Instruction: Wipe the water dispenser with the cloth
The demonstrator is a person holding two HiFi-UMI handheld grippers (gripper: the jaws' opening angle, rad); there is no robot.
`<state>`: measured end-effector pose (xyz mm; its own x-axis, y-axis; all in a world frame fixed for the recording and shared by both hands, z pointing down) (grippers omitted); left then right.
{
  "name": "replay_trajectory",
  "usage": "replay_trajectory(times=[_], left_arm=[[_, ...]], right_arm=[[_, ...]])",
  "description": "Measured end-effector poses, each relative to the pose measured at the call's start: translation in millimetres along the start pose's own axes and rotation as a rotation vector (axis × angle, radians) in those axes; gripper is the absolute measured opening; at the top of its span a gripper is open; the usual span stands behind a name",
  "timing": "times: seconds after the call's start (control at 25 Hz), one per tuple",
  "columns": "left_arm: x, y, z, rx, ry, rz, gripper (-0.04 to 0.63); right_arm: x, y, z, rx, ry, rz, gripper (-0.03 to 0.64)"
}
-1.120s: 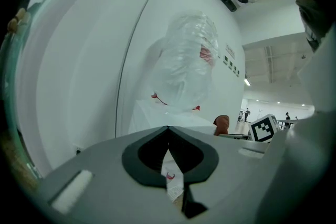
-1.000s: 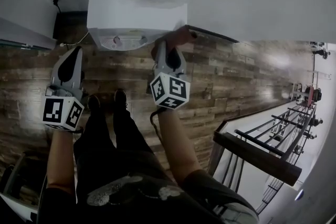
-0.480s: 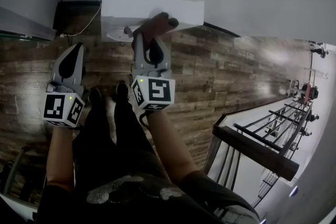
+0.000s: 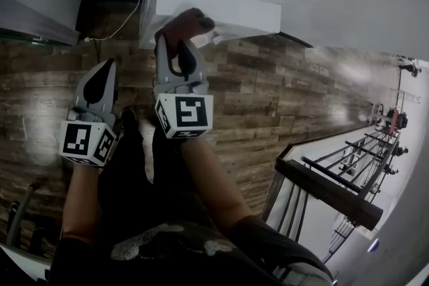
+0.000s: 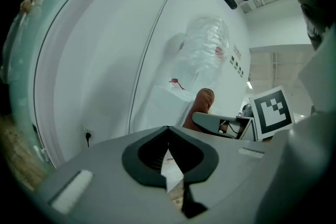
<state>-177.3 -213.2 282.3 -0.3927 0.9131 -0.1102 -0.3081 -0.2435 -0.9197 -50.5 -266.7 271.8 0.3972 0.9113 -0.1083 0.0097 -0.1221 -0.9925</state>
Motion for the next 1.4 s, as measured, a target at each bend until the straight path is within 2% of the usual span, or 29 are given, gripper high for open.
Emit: replay_trajectory(times=[0.28,0.48,0.64,0.76,1.0,1.12,1.4], left_arm=[[7,-8,5,0.002,-0.027,0.009,0.018],[10,-11,13,-0.031,-0.022,-0.004,0.018],[11,-6,15,-0.034,0.015,-0.021,0.018],[18,-16,17,-0.041,0.049,-0.040,0.018],[15,-49,12,-0.073,0.094,-0.038,0.018],[13,-72,13,-0.089,0.094,-0.041,0.018],[-1,-152,34,-0.101,0.035,-0.044,0.018]], right_arm=[[-12,-11,29,-0.010,0.055,0.027,0.061],[13,18,43,0.108,-0.002,-0.126,0.061],[18,4,39,0.145,0.021,-0.068,0.061],[2,-8,31,0.144,0.045,-0.078,0.061],[-12,-57,26,0.117,0.137,-0.049,0.061],[-16,-93,27,0.066,0.151,-0.014,0.061],[-30,-184,29,0.073,0.189,0.000,0.061]])
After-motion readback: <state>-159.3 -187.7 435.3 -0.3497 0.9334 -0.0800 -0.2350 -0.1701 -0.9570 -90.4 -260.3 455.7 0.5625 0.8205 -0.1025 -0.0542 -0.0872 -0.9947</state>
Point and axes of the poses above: the fingertips, and each gripper's own axes: x backward along the fingers, z to its left, y out of its top, the point moved 3 cm from there along x, backward along the fingers, and after that the axes turned 7 degrees about -z, right-handed, at the moved point
